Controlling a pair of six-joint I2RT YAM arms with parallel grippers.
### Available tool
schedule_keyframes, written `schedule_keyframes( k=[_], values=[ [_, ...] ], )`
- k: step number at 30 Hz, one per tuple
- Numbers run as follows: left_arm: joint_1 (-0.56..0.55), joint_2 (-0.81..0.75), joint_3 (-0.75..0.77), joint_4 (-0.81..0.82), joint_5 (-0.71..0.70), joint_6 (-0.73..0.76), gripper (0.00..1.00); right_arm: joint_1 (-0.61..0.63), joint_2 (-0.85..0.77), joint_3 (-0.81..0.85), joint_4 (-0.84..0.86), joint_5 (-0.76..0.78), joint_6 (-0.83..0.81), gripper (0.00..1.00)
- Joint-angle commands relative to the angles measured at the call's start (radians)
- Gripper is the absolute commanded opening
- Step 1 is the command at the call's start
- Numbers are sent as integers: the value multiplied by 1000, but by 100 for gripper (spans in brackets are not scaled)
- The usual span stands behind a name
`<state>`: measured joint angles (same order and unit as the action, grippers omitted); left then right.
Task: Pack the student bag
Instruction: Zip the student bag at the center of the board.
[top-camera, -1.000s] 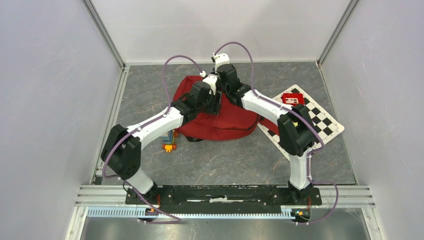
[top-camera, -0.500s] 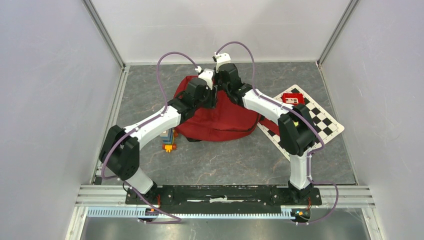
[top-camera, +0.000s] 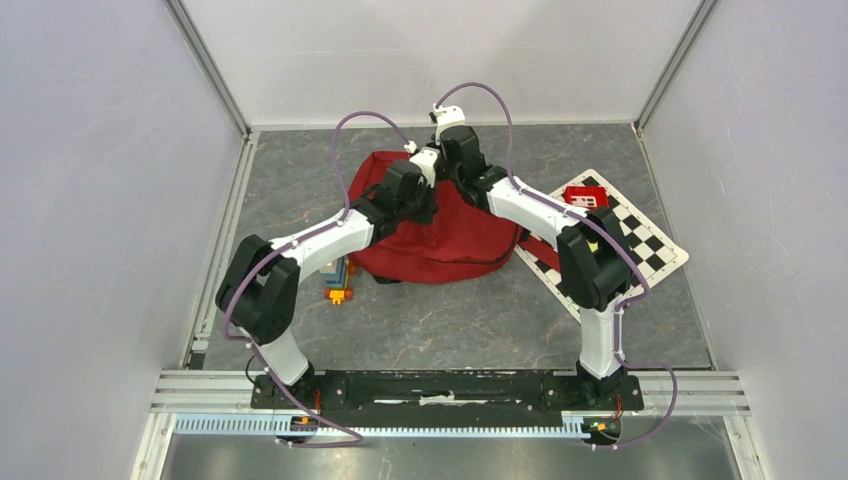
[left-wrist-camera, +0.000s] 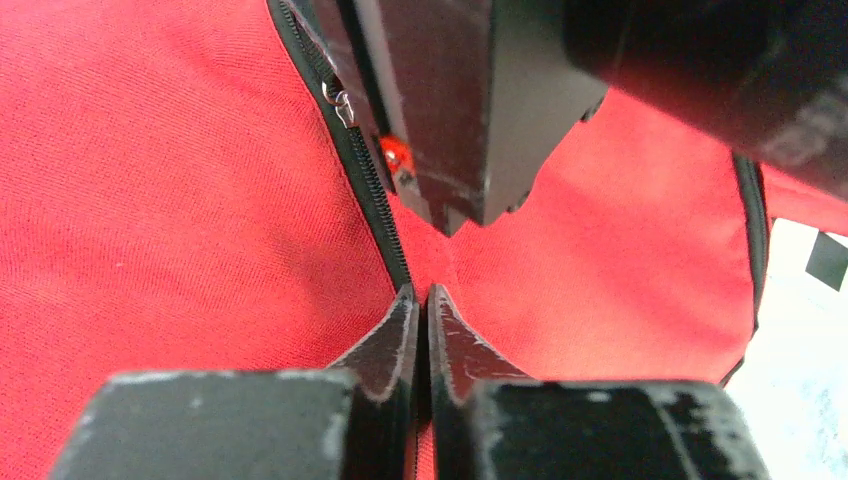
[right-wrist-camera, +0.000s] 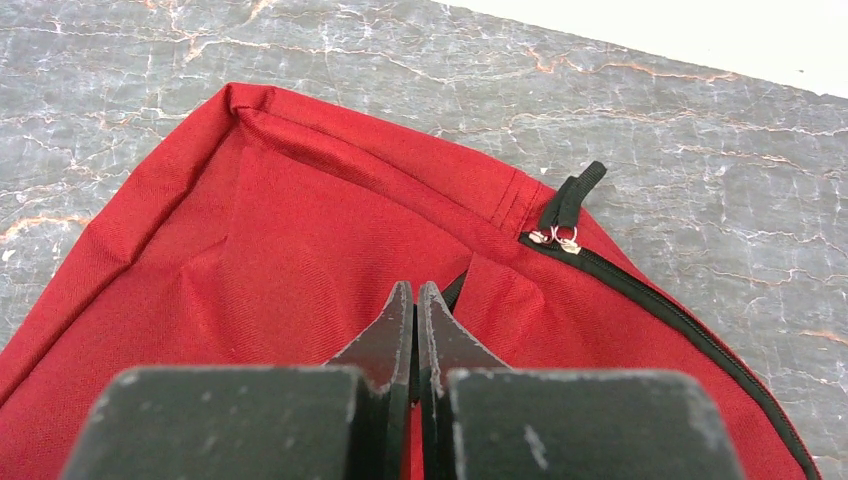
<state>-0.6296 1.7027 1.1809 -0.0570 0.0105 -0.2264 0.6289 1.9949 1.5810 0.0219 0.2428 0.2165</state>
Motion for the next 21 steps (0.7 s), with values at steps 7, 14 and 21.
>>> schedule_keyframes(
  k=[7, 14, 21],
  values=[
    [-1, -50, -48, -27, 130, 36, 2, -9, 17, 25, 33, 23, 25, 0],
    [-7, -136, -153, -96, 157, 86, 2, -42, 70, 65, 41, 59, 50, 0],
    [-10, -195, -198, -175, 207, 128, 2, -66, 141, 119, 58, 76, 70, 0]
  ],
)
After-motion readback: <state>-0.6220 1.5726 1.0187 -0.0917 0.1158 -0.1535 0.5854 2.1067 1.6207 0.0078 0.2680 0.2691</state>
